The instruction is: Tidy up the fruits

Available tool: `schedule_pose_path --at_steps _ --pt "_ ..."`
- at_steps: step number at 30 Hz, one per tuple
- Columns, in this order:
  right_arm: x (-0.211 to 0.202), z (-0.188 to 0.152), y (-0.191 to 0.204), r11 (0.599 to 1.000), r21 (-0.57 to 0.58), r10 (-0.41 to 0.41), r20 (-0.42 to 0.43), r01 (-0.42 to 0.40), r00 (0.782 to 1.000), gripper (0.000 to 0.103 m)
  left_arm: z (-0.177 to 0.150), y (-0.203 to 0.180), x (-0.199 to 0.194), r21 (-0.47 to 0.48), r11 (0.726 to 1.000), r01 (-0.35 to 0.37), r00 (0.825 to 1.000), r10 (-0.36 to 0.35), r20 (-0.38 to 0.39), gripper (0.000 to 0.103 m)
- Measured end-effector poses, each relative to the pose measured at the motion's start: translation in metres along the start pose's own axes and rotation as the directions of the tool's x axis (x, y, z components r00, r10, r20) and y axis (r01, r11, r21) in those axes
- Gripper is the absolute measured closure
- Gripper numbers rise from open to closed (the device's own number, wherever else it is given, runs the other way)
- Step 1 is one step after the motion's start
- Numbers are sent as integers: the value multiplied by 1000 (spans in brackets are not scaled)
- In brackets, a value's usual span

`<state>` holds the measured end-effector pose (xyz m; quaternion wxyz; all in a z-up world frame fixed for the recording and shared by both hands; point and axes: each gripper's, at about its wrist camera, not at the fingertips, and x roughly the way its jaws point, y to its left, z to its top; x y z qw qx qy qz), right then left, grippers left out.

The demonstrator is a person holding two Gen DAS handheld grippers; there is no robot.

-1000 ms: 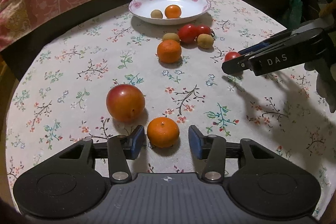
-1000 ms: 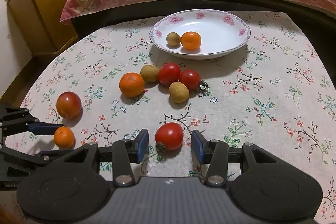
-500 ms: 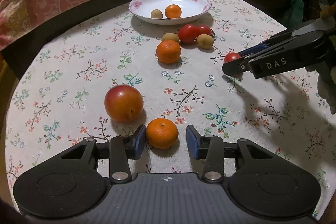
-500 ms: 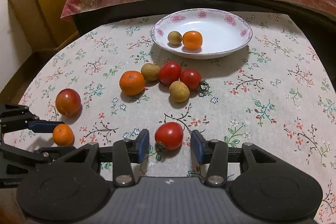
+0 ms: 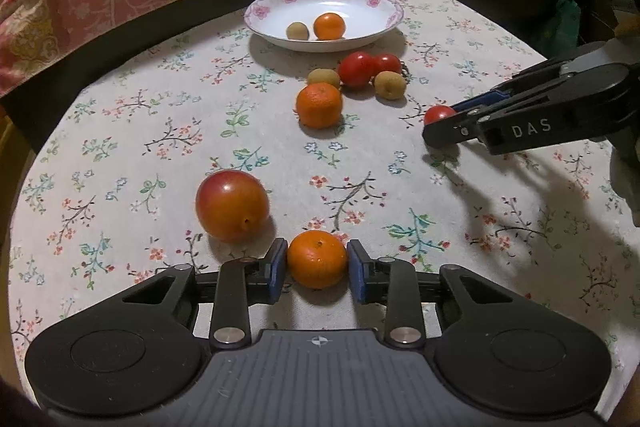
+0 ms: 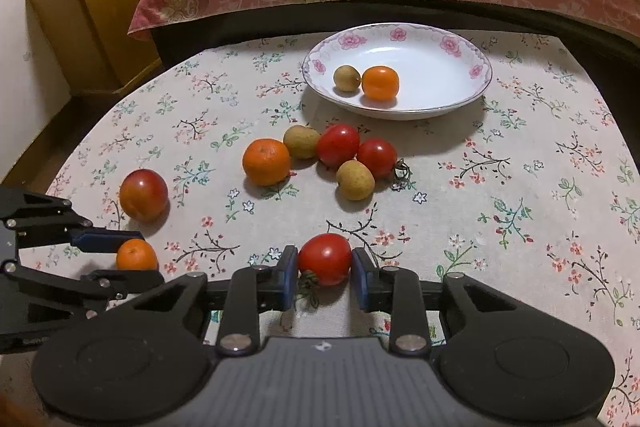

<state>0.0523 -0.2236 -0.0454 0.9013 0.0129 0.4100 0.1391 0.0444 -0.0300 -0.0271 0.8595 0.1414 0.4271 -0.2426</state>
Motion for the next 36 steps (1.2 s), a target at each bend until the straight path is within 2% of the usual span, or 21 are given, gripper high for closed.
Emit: schedule_pose_path --at_steps 11,22,27,36 --pt "3 0 0 1000 -2 12 -16 -12 1000 76 -3 -6 1 46 999 -16 1000 16 3 61" --pt "3 -1 3 999 -35 9 -25 -10 1000 76 3 -6 0 26 999 20 1000 -20 -8 63" --pt "-2 4 3 999 -20 25 -2 -25 1000 76 25 -6 -3 -18 999 49 998 -49 43 63" --pt "-13 31 -3 999 19 24 79 -26 997 76 79 -7 4 -38 999 38 987 -31 155 63"
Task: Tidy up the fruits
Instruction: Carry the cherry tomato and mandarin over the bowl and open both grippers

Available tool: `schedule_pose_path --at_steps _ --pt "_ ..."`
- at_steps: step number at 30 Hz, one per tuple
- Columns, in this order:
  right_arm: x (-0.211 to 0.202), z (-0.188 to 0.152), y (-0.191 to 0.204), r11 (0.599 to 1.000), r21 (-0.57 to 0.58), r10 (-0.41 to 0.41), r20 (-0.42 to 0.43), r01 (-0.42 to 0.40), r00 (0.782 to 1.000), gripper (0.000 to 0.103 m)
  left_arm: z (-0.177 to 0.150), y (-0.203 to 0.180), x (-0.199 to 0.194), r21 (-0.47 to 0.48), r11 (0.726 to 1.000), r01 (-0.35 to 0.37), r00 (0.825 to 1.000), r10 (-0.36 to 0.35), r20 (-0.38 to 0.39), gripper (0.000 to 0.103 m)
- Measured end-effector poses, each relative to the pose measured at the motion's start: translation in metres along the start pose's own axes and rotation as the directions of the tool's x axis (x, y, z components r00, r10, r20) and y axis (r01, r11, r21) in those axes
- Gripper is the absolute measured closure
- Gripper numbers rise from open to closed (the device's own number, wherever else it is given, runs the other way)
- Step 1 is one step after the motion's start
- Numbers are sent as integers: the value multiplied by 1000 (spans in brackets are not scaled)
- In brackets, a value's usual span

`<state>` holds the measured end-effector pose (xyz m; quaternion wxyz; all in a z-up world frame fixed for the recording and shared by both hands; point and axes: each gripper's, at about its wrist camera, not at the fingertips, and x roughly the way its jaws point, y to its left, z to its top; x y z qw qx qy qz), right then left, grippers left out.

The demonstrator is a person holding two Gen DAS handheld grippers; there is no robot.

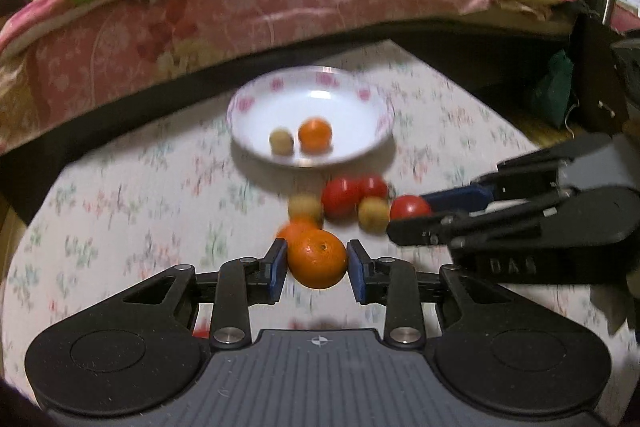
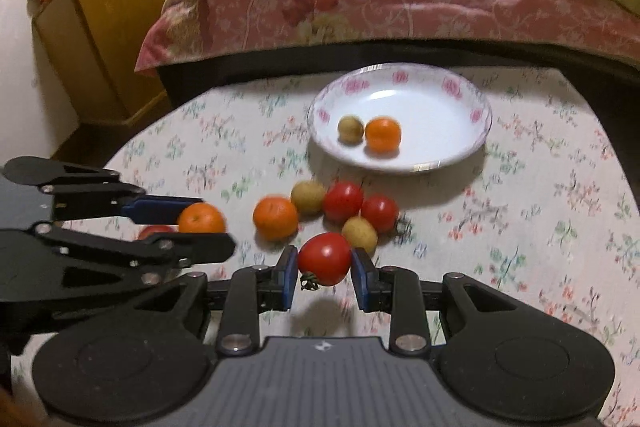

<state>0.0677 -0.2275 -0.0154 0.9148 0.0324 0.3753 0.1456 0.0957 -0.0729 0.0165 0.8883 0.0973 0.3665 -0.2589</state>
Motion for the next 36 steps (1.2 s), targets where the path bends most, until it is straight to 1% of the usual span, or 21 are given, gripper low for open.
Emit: schedule_pose_path --at_steps 3,6,8,13,16,24,36 --pt "0 12 -6 1000 13 -16 32 15 999 76 15 3 13 -11 1000 -8 1000 8 18 63" --pt "2 23 -16 999 45 -12 56 9 998 76 27 6 24 -11 1000 -15 999 16 33 63" --pt "7 32 -21 999 34 -31 73 28 997 76 34 6 30 -6 1000 -26 999 26 43 63" --pt "20 49 -37 998 34 -50 91 47 995 76 53 12 51 -23 999 -32 998 33 59 63" --pt "29 57 -46 998 43 -56 98 52 994 76 62 16 64 -28 999 -35 998 37 55 64" --pt "51 64 -58 998 53 -48 88 43 995 76 63 22 82 -25 999 -49 998 50 36 65" --pt "64 69 -70 995 98 -37 95 27 995 76 71 24 98 -39 997 -59 998 60 28 63"
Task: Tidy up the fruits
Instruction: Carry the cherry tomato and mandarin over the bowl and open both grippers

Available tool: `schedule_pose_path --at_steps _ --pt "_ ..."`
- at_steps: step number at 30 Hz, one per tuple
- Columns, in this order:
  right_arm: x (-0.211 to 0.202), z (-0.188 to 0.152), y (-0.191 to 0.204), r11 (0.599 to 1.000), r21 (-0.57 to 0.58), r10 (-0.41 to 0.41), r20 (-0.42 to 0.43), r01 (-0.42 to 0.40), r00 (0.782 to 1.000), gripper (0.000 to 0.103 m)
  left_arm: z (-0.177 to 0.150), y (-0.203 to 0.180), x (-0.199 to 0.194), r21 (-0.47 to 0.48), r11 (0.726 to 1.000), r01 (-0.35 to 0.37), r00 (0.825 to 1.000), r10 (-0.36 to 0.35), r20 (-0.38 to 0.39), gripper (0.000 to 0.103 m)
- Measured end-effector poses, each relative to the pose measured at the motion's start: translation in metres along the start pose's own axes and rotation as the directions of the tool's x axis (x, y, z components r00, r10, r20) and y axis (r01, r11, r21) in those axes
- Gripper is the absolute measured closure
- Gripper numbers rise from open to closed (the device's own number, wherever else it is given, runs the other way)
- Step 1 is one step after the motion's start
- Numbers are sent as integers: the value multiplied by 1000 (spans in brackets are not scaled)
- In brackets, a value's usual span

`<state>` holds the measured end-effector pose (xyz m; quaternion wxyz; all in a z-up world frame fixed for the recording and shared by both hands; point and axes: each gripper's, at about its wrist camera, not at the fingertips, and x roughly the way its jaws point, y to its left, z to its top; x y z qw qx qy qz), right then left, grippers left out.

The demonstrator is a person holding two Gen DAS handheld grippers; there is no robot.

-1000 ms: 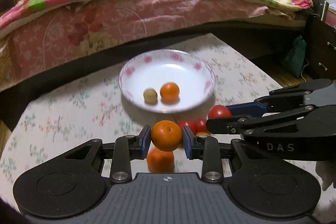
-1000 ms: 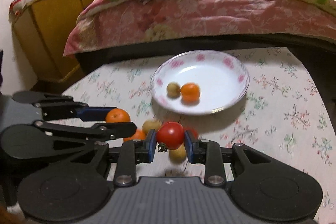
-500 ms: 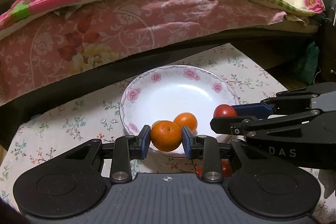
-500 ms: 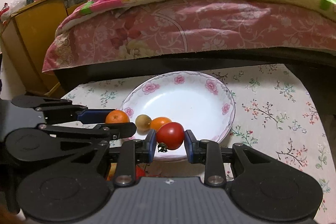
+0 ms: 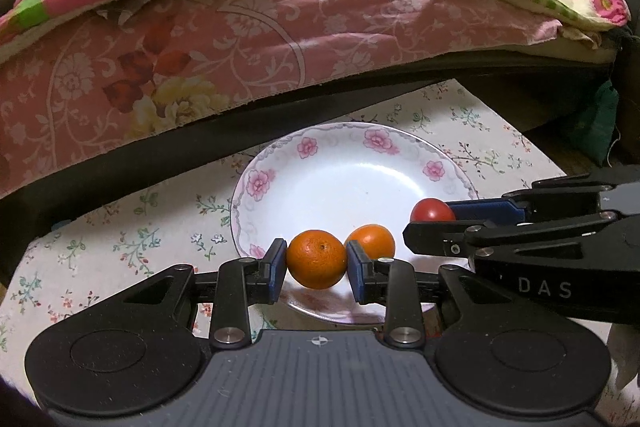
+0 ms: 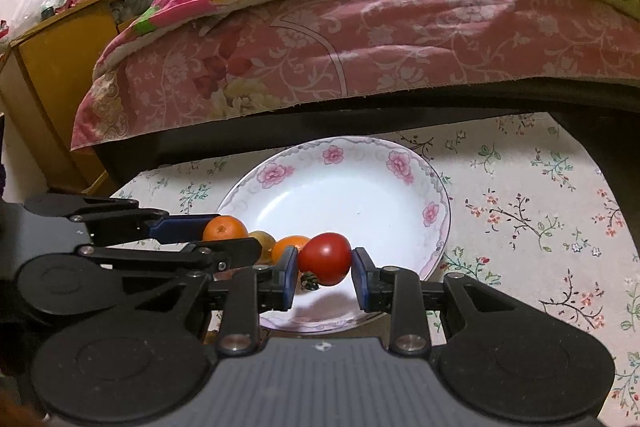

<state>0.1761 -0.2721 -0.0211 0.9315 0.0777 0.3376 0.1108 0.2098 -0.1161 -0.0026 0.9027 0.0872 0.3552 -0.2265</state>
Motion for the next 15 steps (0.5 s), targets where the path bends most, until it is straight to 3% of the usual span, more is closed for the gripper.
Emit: schedule_pose_path --at_steps 15 --pt "-7 4 0 1000 2 -2 44 2 999 72 8 4 -12 4 1000 -21 999 21 31 55"
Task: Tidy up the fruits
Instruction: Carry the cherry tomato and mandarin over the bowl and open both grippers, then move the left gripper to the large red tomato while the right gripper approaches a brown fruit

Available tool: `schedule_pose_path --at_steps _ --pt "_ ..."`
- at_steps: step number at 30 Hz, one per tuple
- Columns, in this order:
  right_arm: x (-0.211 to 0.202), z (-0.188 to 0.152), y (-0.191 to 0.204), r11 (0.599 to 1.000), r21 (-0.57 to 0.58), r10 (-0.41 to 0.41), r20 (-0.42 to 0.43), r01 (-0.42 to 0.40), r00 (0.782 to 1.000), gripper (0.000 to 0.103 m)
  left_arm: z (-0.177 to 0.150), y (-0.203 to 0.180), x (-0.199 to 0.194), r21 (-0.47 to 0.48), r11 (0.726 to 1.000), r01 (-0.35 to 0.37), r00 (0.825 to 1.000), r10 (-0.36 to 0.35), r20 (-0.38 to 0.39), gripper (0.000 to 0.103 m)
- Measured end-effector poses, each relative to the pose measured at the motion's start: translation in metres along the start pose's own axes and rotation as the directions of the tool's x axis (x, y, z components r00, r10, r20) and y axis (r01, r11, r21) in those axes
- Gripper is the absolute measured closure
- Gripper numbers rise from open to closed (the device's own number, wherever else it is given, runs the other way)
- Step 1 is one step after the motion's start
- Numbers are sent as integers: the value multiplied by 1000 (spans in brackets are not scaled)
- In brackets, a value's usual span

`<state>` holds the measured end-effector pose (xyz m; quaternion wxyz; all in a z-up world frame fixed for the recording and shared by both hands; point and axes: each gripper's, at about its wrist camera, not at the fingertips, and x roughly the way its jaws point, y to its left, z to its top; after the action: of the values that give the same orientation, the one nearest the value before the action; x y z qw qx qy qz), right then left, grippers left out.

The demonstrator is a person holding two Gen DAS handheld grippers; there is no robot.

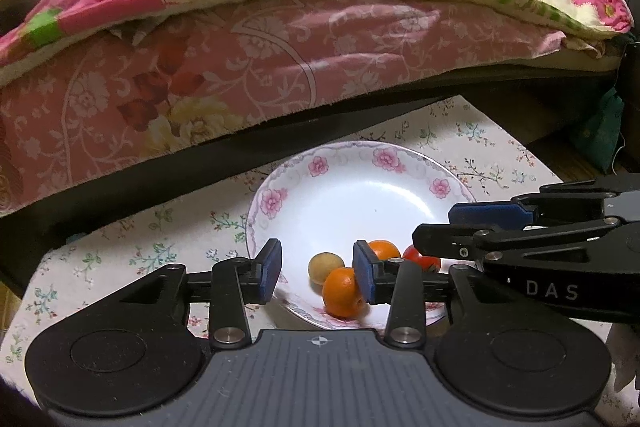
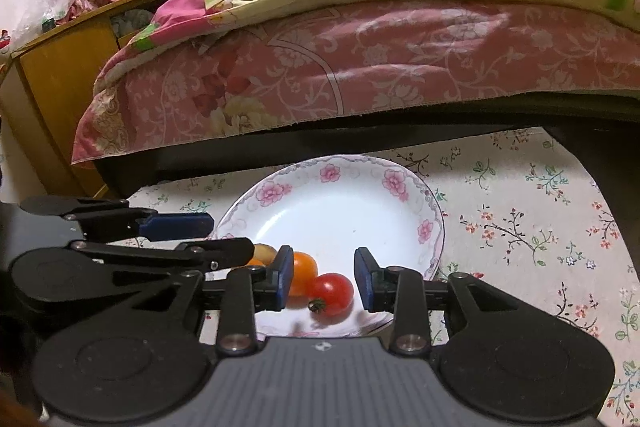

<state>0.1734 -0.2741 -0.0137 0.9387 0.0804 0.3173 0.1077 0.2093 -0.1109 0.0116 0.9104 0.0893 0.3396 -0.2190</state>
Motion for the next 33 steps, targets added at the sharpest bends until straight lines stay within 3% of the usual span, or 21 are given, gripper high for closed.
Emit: schedule_pose_path --at_steps 16,25,33 --pt "-43 -10 30 999 -36 9 10 -8 1000 72 -8 -4 -55 9 1000 20 999 -21 38 51" --pt "-60 -36 52 998 -58 24 -58 -27 998 72 -40 -4 -77 17 999 42 999 -42 -23 50" --pt "-74 -58 62 999 -49 10 -140 -17 990 72 -78 12 -103 5 1000 17 994 -16 -107 42"
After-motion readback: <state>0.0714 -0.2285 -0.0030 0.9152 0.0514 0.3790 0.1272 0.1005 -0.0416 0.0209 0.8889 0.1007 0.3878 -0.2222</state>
